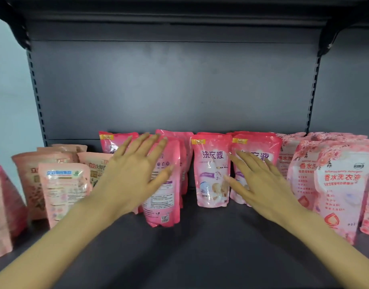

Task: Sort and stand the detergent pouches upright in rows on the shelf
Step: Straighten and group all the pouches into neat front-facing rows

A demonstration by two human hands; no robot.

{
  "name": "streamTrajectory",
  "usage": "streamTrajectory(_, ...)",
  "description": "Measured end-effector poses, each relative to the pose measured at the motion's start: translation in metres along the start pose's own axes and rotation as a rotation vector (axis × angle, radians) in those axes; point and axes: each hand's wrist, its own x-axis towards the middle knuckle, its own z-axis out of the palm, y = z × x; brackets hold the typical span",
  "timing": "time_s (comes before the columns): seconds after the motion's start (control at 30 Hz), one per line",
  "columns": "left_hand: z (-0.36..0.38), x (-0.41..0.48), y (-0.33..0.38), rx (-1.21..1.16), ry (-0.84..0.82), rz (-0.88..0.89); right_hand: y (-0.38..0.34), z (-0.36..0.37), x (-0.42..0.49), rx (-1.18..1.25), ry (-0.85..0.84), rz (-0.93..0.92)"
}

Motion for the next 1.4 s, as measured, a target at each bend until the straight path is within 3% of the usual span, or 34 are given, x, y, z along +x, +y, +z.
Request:
streamTrajectory(0.23, -0.005, 0.014, -0.055, 0.081, -0.093, 0.022, -0.035, -0.014, 0.035, -0.019, 0.07, -0.066)
streamTrajectory(0.47, 0.001, 0.052, -0.079, -0.012, -0.272, -0.018, -0.032, -0.024, 0.098, -0.056, 0.156, -0.111)
streamTrajectory(0.63, 0.021, 0.103, -0.089, -0.272, -0.38, -0.078, -0.024, -0.016, 0.145, -0.048, 0.147, -0.17)
streamTrajectory(1.03, 0.072, 0.159, -0.077, -0.669, -0.649, 0.051, -0.024, 0.027, 0.2, 0.116, 0.014, -0.246)
streamTrajectory(1.27, 0.075, 0.157, -0.083, -0.781, -0.626, 0.043, -0.03, 0.036, 0.218, 0.332, -0.107, -0.185)
streamTrajectory(1.4, 0.072, 0.161, -0.088, -0.784, -0.512, 0.047, -0.037, 0.038, 0.222, 0.348, -0.109, -0.172)
